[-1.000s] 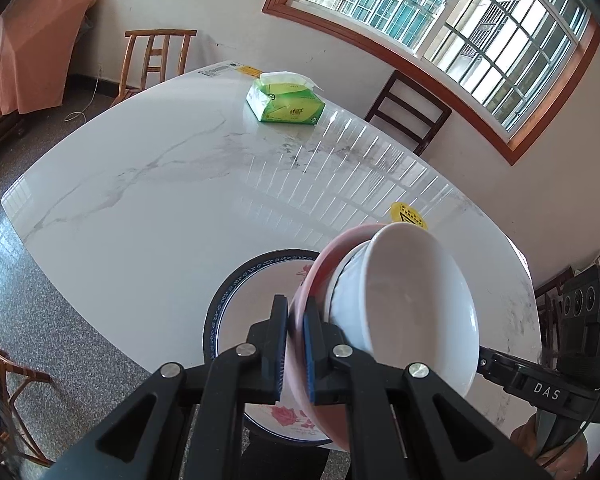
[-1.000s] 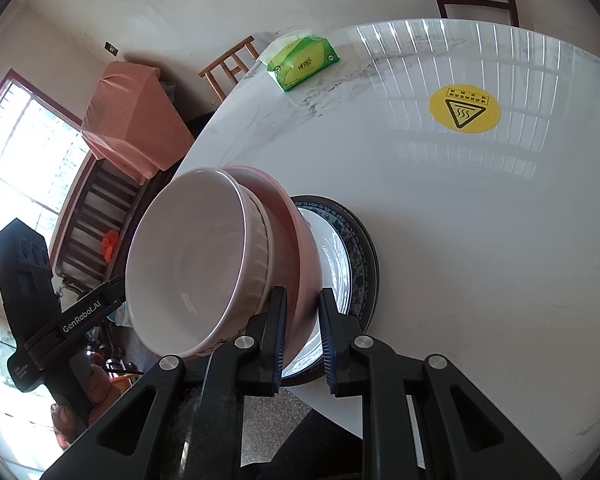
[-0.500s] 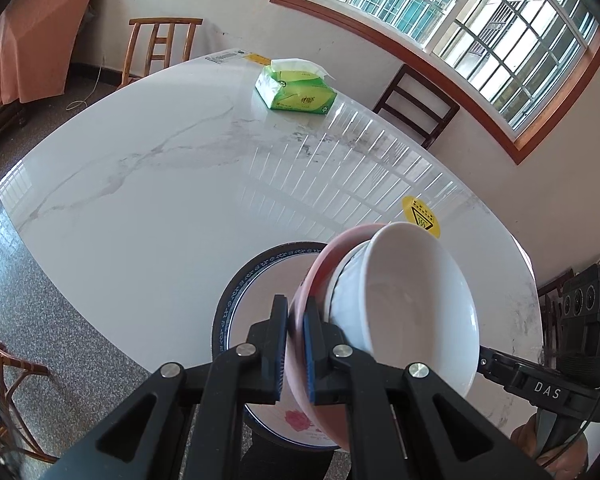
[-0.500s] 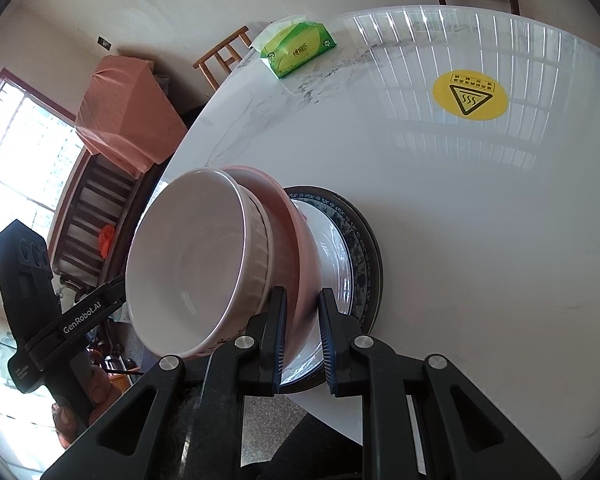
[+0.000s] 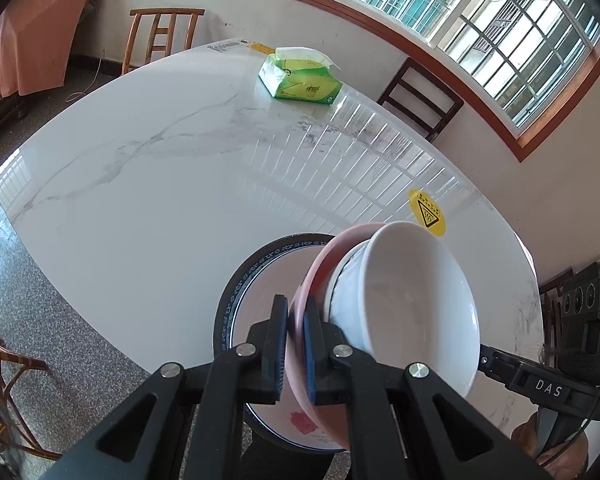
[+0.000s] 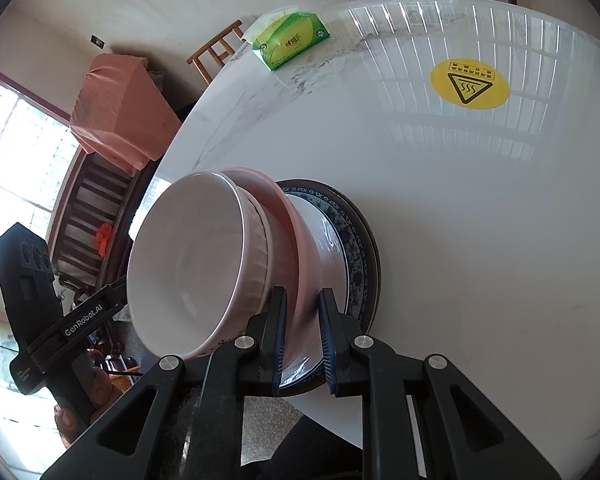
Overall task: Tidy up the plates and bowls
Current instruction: 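Carry the nested bowls over the plate stack and lower them onto it, then open both grippers and pull back from the bowls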
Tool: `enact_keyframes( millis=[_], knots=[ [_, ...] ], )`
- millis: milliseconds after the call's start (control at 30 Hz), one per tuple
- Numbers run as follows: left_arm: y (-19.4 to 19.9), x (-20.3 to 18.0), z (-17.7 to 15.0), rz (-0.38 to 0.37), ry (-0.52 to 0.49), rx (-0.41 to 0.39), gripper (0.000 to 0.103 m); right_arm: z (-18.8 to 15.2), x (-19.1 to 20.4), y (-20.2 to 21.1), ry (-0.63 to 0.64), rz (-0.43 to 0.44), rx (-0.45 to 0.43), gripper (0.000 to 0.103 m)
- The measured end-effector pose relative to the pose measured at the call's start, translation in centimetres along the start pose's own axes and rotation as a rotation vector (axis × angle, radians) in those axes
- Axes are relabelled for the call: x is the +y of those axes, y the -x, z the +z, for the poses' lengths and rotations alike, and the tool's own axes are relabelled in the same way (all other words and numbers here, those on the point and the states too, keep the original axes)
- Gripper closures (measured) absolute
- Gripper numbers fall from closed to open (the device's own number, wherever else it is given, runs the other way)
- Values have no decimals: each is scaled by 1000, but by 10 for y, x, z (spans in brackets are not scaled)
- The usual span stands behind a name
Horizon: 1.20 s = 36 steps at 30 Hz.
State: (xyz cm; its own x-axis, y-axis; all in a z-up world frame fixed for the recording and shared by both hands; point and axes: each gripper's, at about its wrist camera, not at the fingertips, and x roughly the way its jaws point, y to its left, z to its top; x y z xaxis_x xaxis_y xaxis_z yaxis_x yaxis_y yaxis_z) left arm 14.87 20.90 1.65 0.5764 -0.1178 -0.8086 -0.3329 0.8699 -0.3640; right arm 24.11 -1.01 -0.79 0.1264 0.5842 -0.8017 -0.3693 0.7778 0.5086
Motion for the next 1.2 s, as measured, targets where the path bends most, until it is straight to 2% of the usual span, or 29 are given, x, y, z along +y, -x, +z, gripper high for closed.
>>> enact_keyframes(
  millis=[300,500,600,800,867,967,1067,1200],
  knots=[
    [-1,2,0,-3,1,-6,97,1,0,0,-5,1,-3,86],
    [0,-1,-4,6,-27,-39,97,0,-2,0,-8,7,-13,85],
    [1,1,-7,6,-31,-69,93,-3,-2,0,-2,3,-31,85],
    [3,6,-14,29,-49,-139,74,-7,1,3,21,-18,-101,85],
    [3,12,-16,29,-38,-150,63,-10,4,4,43,-36,-123,83],
    [2,20,-17,13,-9,-159,55,-12,5,5,54,-48,-155,78],
    [3,23,-19,6,-5,-168,54,-14,0,6,43,-45,-184,71],
    [9,18,-26,48,-42,-214,54,-18,-9,10,7,8,-238,64]
  ],
)
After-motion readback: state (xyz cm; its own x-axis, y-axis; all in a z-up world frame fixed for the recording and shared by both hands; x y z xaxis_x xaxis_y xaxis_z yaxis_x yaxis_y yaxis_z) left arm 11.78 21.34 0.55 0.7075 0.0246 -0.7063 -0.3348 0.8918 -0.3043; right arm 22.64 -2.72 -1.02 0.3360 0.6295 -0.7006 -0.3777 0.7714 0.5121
